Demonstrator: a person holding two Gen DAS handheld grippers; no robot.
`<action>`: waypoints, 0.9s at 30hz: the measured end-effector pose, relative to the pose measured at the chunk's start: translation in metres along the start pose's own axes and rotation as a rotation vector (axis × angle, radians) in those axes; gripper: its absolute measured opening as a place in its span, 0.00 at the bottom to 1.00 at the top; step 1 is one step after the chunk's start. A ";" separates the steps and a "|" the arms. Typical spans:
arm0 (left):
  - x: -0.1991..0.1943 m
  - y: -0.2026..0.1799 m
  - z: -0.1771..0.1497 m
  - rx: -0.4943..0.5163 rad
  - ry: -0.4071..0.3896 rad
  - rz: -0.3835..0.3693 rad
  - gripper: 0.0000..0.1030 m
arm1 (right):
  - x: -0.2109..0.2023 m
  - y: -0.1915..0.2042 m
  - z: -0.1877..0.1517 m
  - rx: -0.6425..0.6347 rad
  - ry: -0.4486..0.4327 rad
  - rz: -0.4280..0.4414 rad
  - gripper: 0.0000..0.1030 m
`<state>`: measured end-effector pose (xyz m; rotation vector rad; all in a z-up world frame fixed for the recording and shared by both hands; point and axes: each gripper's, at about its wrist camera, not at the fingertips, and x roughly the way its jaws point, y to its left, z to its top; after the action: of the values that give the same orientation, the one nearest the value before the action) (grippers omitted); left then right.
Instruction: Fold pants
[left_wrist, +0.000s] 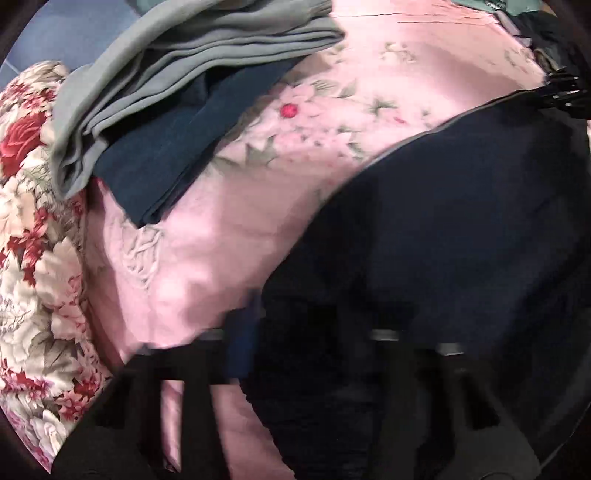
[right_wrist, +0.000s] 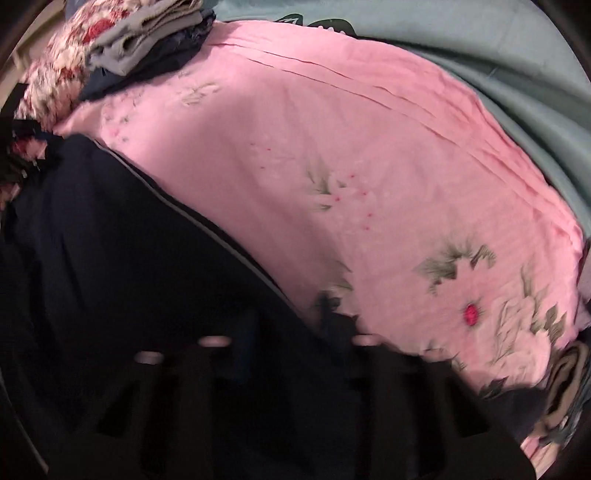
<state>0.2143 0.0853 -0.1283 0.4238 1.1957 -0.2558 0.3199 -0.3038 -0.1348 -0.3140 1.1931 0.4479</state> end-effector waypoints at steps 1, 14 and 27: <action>-0.005 0.002 0.002 -0.013 0.002 -0.013 0.16 | -0.001 0.004 0.000 -0.006 0.006 -0.011 0.11; -0.205 -0.026 -0.073 0.025 -0.287 -0.198 0.11 | -0.195 0.034 -0.116 0.195 -0.250 0.240 0.06; -0.100 -0.104 -0.216 -0.015 0.132 -0.350 0.19 | -0.108 0.139 -0.316 0.632 -0.058 0.372 0.10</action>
<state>-0.0454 0.0866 -0.1186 0.2184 1.3985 -0.5265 -0.0386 -0.3471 -0.1413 0.4683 1.2746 0.3721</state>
